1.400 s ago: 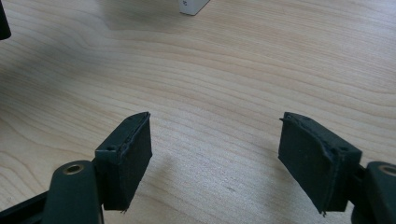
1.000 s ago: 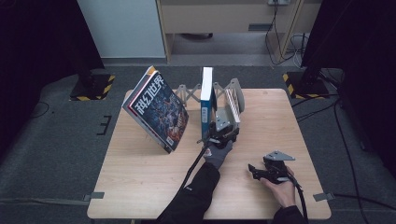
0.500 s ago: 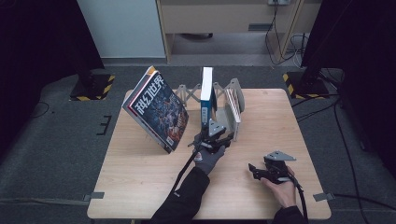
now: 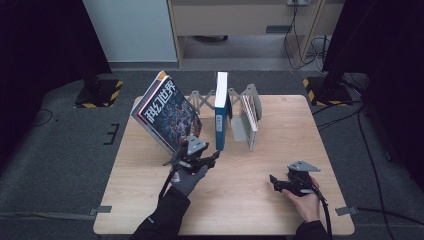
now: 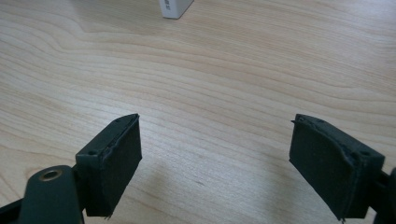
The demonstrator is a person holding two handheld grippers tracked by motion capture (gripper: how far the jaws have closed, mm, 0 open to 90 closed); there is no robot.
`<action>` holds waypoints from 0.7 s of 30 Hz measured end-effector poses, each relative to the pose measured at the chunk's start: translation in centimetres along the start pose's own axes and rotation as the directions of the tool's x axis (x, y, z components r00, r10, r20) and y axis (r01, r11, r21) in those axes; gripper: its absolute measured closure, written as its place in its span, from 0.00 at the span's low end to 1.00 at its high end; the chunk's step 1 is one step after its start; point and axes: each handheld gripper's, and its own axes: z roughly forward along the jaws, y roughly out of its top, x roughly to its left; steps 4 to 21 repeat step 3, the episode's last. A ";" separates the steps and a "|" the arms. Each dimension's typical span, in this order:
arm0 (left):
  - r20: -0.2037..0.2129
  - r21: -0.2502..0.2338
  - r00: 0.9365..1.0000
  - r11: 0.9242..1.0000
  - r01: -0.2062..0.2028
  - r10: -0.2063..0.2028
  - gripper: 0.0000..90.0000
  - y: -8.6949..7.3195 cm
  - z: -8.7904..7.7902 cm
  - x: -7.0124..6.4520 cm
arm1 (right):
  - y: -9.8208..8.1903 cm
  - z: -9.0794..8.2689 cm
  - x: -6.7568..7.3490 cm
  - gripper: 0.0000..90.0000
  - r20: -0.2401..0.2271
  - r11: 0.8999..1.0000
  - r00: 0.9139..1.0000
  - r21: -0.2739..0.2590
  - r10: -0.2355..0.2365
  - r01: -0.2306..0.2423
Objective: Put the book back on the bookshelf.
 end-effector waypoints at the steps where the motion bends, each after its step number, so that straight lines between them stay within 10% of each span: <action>1: -0.006 0.011 1.000 1.000 -0.002 0.002 0.49 -0.5 -0.6 0.4 | 0.0 -0.1 -0.1 0.19 0.004 1.000 1.000 0.001 0.001 -0.001; 21: -0.032 0.029 0.999 1.000 -0.002 0.003 0.49 -1.4 -1.8 1.4 | 0.0 -0.1 -0.2 0.18 0.013 1.000 1.000 0.001 -0.003 0.003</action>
